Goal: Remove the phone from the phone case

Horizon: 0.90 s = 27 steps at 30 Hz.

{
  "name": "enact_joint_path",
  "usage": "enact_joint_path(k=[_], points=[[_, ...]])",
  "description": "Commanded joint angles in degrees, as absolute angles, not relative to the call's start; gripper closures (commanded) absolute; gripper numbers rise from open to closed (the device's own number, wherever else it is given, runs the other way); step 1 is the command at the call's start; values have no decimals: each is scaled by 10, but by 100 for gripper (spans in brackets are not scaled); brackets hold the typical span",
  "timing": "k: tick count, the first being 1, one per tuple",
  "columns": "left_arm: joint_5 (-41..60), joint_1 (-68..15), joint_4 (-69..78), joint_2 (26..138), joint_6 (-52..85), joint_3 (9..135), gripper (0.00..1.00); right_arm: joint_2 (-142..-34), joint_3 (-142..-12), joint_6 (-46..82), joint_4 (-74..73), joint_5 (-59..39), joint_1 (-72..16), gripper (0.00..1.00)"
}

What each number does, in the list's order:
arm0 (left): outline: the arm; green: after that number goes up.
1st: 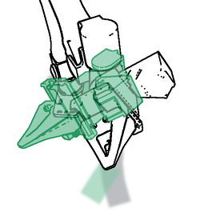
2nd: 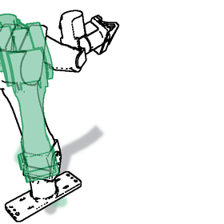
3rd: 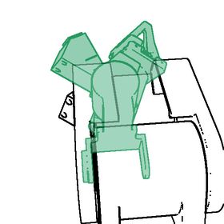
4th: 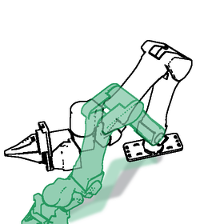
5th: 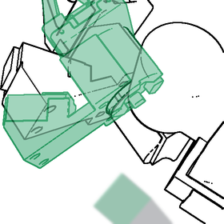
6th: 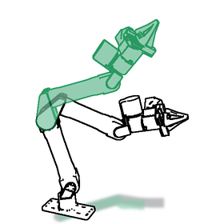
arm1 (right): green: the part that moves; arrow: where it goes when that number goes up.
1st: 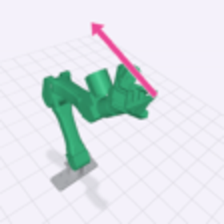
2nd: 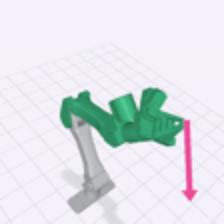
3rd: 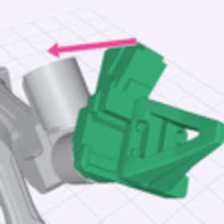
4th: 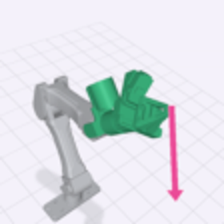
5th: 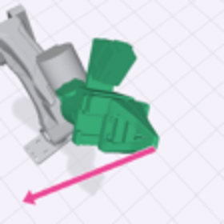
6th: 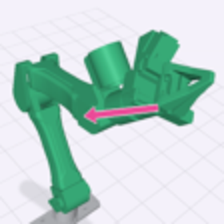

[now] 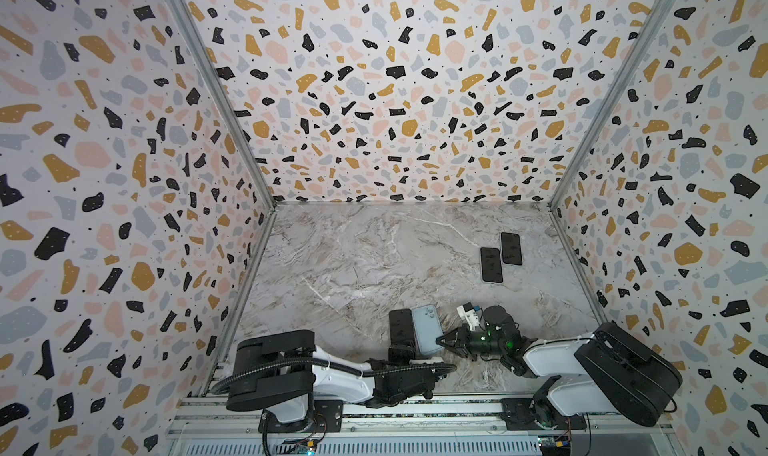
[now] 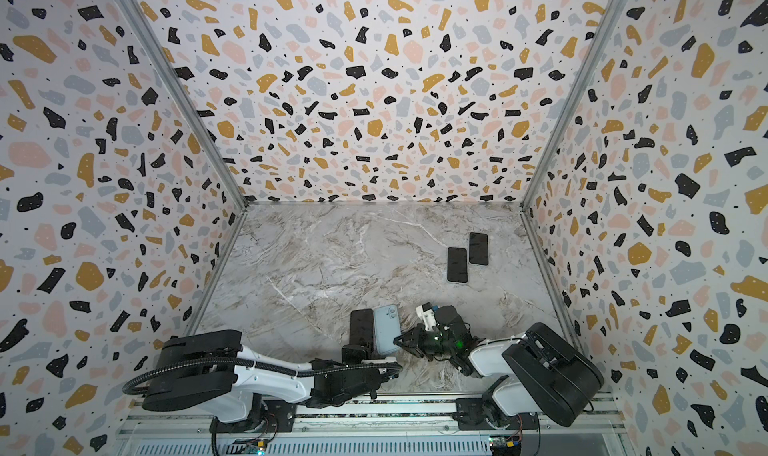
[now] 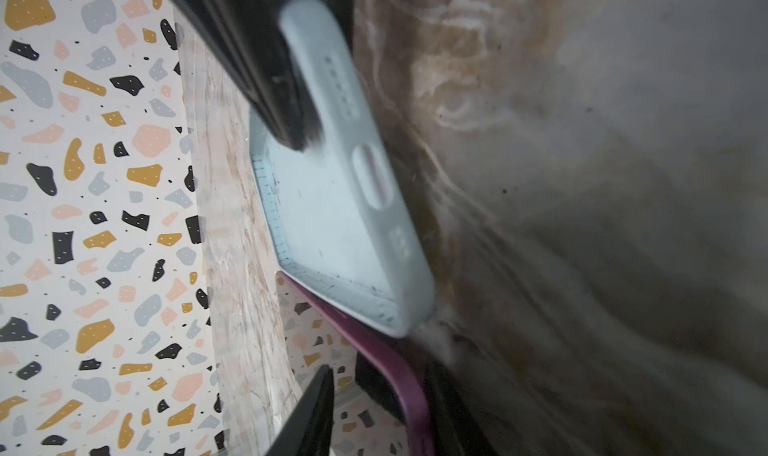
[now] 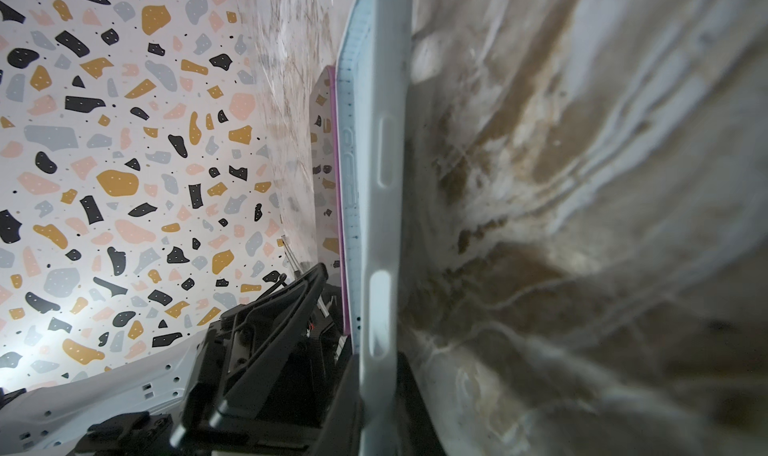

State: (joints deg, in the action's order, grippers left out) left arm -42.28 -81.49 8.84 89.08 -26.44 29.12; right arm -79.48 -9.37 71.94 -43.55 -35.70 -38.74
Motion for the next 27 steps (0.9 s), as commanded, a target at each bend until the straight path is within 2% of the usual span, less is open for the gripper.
enact_joint_path(k=[1, 9, 16, 21, 27], points=[[-416, -819, 78, 896, -250, 304, 56, -798, -100, 719, -447, -353, -394, 100], [-426, -819, 57, 877, -236, 311, 26, -797, -99, 720, -442, -335, -401, 100], [-443, -818, 11, 800, -214, 318, 2, -789, -103, 719, -420, -295, -414, 100], [-446, -818, -48, 740, -175, 339, 0, -794, -102, 726, -431, -270, -421, 100], [-516, -795, -121, 660, -51, 386, 0, -794, -99, 746, -449, -230, -435, 100]])
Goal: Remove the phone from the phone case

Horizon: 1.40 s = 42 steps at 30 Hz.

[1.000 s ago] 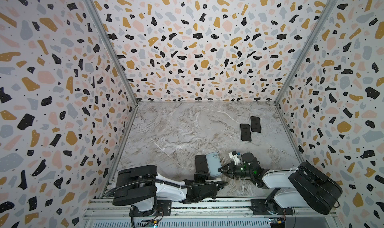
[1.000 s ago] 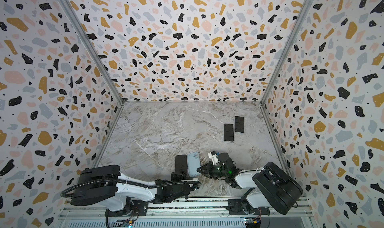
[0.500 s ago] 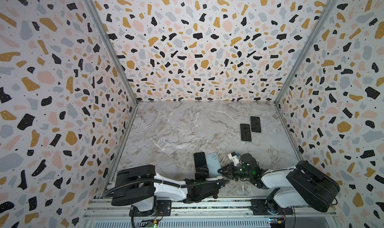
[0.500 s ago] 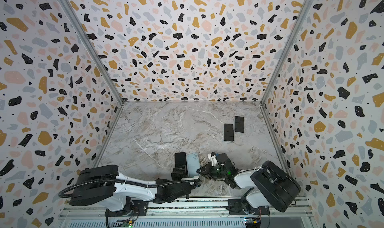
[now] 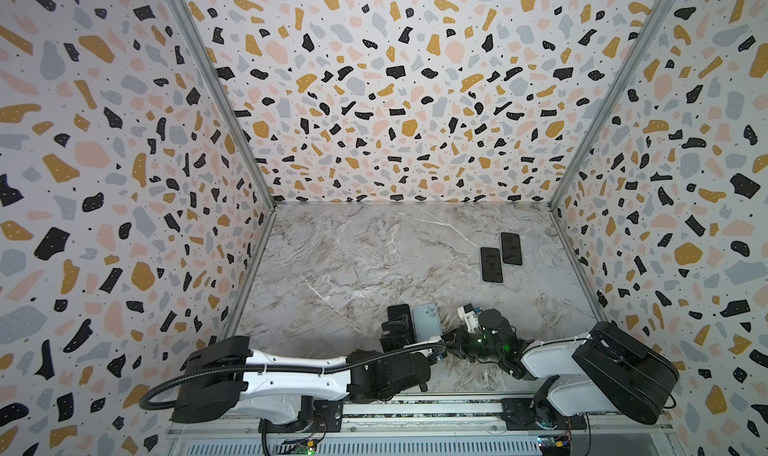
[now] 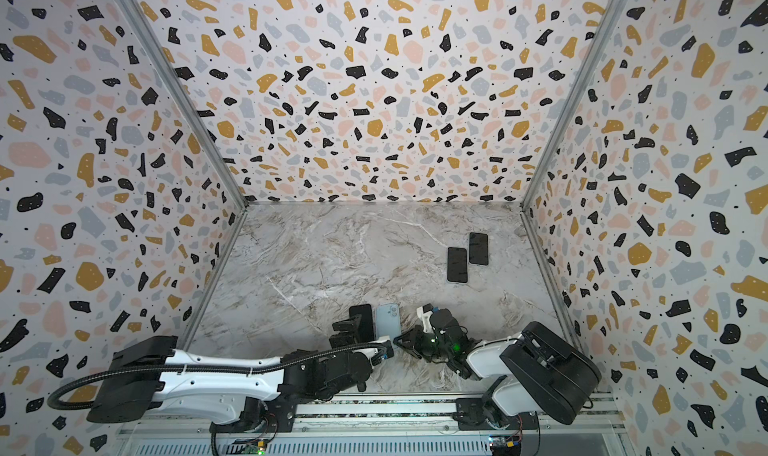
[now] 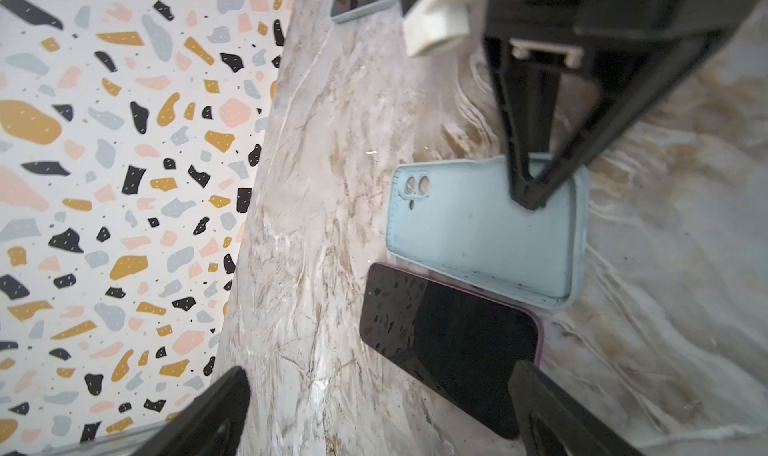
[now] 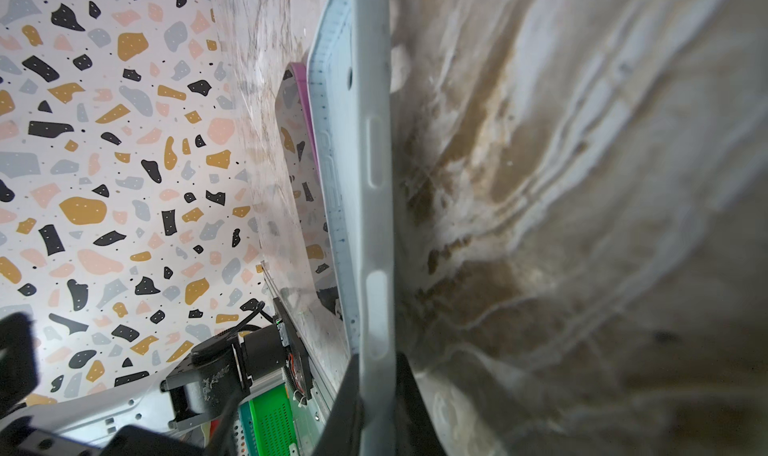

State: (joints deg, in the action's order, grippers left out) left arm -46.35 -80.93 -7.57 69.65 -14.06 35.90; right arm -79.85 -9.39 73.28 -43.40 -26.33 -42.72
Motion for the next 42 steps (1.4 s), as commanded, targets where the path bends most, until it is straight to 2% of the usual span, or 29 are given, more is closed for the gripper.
enact_joint_path(k=[1, 8, 15, 24, 32, 42], points=[[-524, -785, -129, 646, -23, 393, 1, -794, -99, 749, -451, -224, -438, 100], [-517, -697, -233, 589, 186, 470, 0, -809, -121, 769, -454, -182, -476, 100], [-514, -674, -297, 577, 304, 526, 0, -821, -138, 821, -459, -106, -546, 100], [-532, -674, -309, 558, 329, 544, 0, -880, -198, 890, -447, 11, -624, 100], [-527, -674, -304, 514, 330, 520, 0, -944, -227, 912, -469, 24, -647, 100], [-518, -674, -295, 495, 327, 503, 0, -867, -208, 852, -382, 30, -630, 100]])
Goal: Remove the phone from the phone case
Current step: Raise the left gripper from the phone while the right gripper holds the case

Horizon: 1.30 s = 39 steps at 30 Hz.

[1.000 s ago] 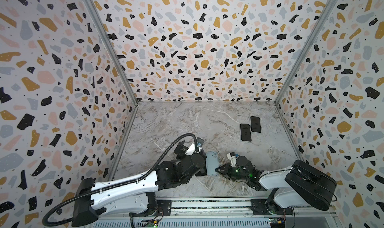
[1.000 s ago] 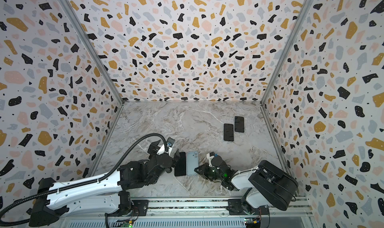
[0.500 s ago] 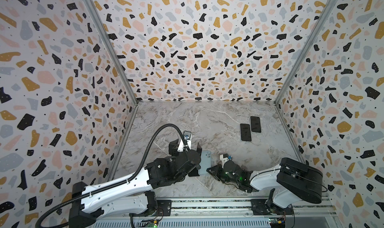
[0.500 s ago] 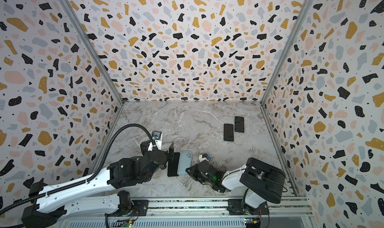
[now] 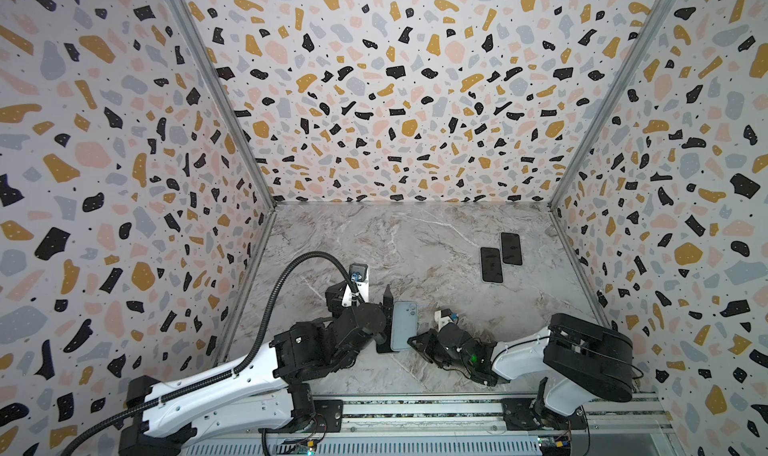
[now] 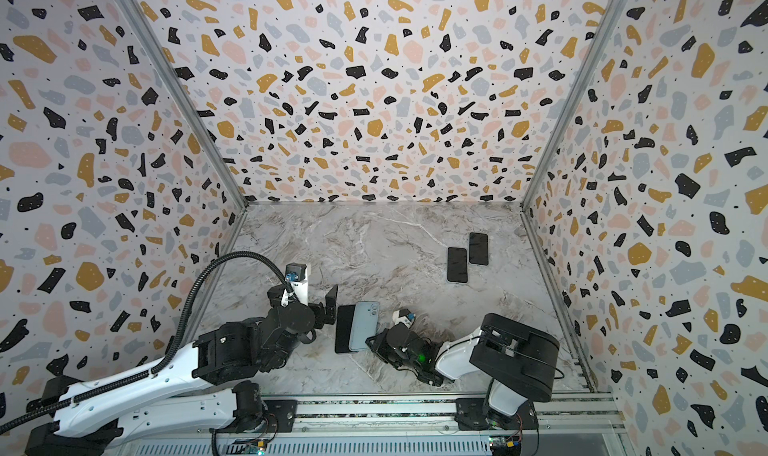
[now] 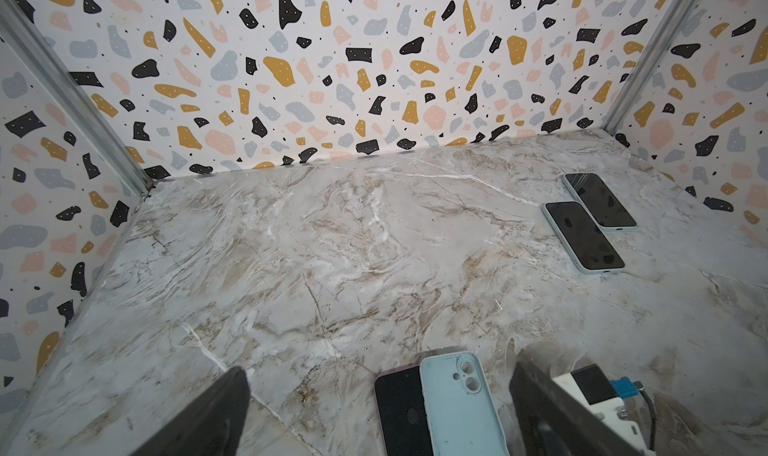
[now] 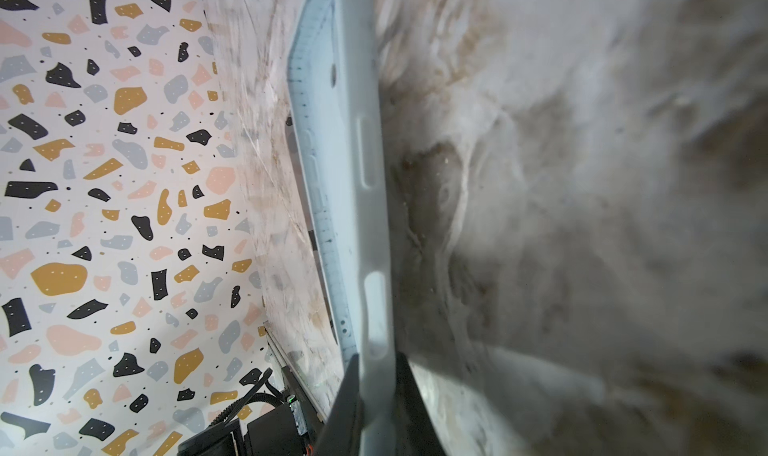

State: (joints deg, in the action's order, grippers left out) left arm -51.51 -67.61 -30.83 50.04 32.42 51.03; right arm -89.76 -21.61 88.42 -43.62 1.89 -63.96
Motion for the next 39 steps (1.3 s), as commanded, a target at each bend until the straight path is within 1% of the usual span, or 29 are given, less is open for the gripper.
enact_joint_path(k=[1, 7, 12, 16, 24, 39], points=[[-517, -674, -293, 495, 326, 503, 0, -858, -205, 845, -367, 29, -626, 100], [-516, -674, -287, 500, 317, 504, 0, -832, -194, 786, -317, -2, -595, 100], [-518, -674, -281, 500, 315, 506, 0, -869, -215, 762, -333, -41, -591, 100], [-519, -674, -283, 500, 317, 512, 0, -905, -234, 772, -361, -51, -605, 100], [-519, -674, -283, 494, 317, 519, 0, -931, -258, 806, -377, -28, -636, 100], [-527, -674, -278, 483, 321, 506, 0, -1001, -306, 840, -410, -21, -657, 100]])
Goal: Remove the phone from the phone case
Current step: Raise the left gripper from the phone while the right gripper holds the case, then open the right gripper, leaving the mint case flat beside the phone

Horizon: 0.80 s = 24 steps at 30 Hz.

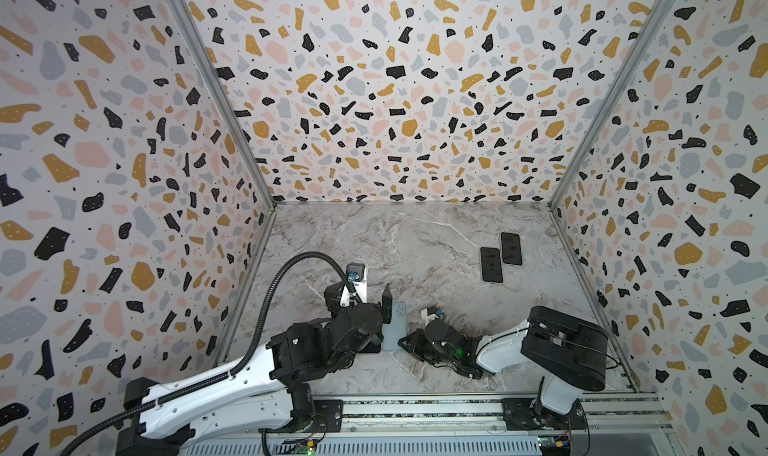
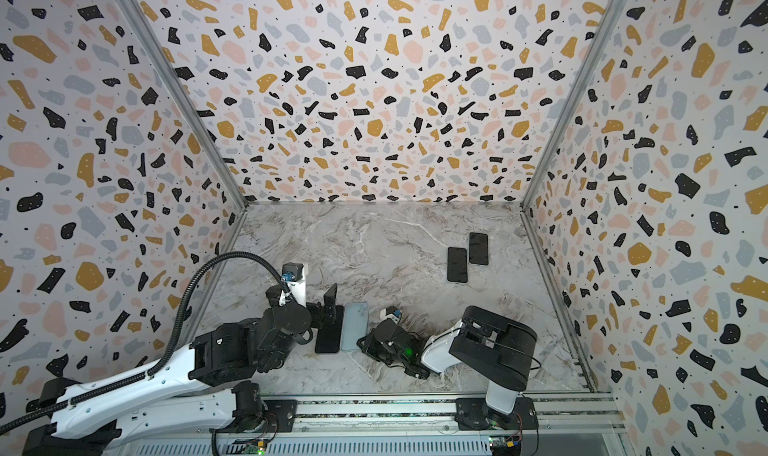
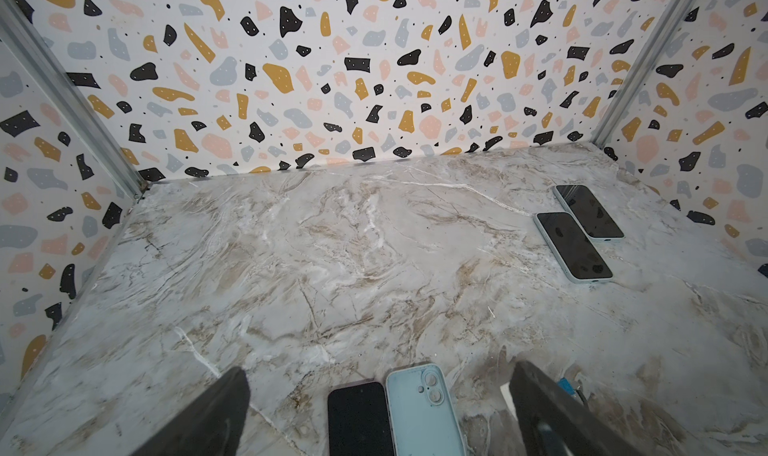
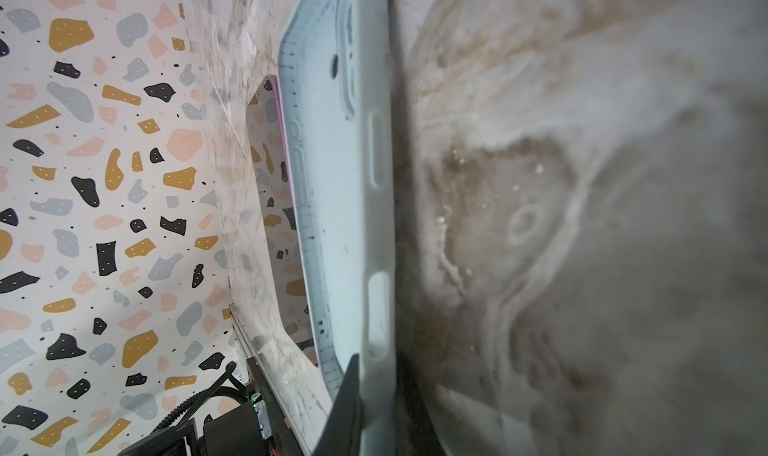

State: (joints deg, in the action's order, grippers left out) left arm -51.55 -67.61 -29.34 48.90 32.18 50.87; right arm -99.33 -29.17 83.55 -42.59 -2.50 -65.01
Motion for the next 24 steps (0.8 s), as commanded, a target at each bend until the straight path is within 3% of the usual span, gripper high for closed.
enact_joint_path(k=[1, 3, 7, 17, 19, 24], points=[[-527, -674, -278, 483, 322, 506, 0, -1003, -307, 842, -410, -20, -658, 100], [-527, -674, -277, 481, 322, 506, 1, -1003, -307, 845, -410, -17, -658, 100], [-529, -674, -277, 478, 322, 508, 0, -999, -309, 843, -399, -16, -658, 79], [-530, -674, -277, 477, 322, 508, 0, -975, -329, 819, -331, -22, -659, 55], [-530, -674, -277, 477, 322, 508, 0, -965, -328, 813, -317, -18, -659, 44], [-530, -674, -278, 477, 321, 510, 0, -943, -333, 795, -273, -14, -658, 36]])
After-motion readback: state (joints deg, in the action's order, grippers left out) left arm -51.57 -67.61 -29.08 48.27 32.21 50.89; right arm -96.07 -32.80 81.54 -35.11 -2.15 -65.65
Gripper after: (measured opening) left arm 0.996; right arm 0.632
